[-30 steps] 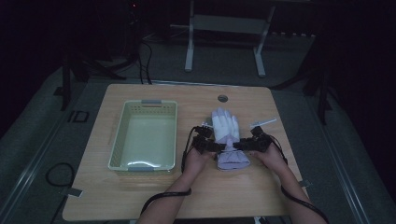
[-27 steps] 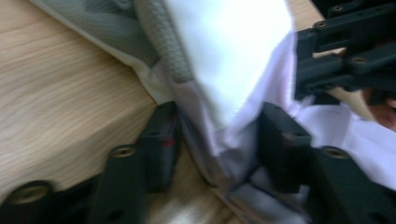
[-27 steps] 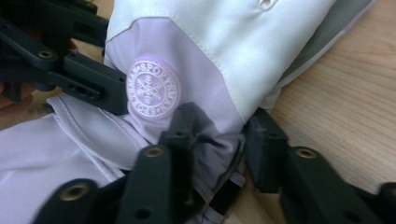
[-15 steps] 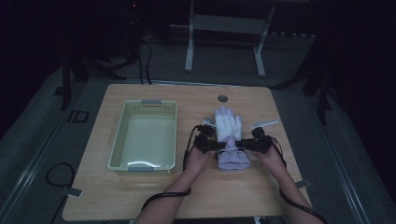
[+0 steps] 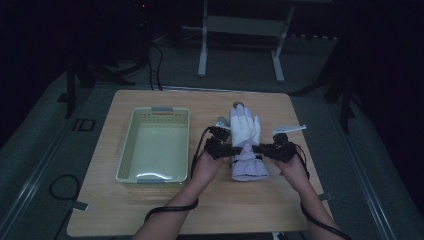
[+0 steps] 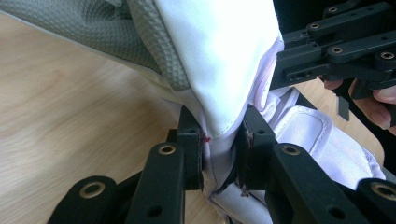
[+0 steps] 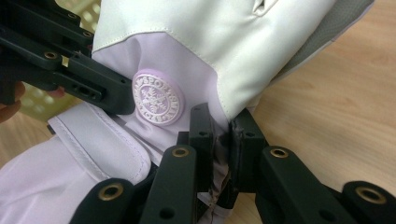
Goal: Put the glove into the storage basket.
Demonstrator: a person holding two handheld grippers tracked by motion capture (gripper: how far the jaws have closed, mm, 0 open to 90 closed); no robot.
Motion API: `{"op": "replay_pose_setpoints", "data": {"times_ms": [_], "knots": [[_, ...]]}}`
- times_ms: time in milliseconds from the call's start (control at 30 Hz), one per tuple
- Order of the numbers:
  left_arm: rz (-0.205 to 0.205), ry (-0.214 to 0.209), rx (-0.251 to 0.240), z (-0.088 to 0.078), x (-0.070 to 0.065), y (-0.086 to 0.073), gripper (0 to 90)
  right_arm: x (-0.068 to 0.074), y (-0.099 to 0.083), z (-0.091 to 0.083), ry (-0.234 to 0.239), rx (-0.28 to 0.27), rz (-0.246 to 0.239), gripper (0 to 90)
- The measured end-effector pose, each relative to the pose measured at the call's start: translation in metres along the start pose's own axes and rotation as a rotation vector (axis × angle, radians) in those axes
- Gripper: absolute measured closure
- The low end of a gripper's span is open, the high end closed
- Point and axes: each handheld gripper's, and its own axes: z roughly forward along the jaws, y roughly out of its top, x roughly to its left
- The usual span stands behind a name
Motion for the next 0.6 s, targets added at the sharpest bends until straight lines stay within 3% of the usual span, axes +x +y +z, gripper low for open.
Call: {"op": "replay_pose_setpoints", "data": {"times_ms": [200,367,600], "knots": [[0.011,0.015,0.001,-0.028,0.004,0.007,74.5,0.018,0.020,-0.001,0.003,-0.010,-0.018,81.2],[0.046,0.048,0.002,-0.050,0.007,0.012,74.5,0.034,0.036,0.002,0.011,-0.030,-0.042,81.2],[0.051,0.076,-0.003,-0.076,0.019,0.014,74.5,0.055,0.057,0.012,0.002,-0.037,-0.076,81.2]]}}
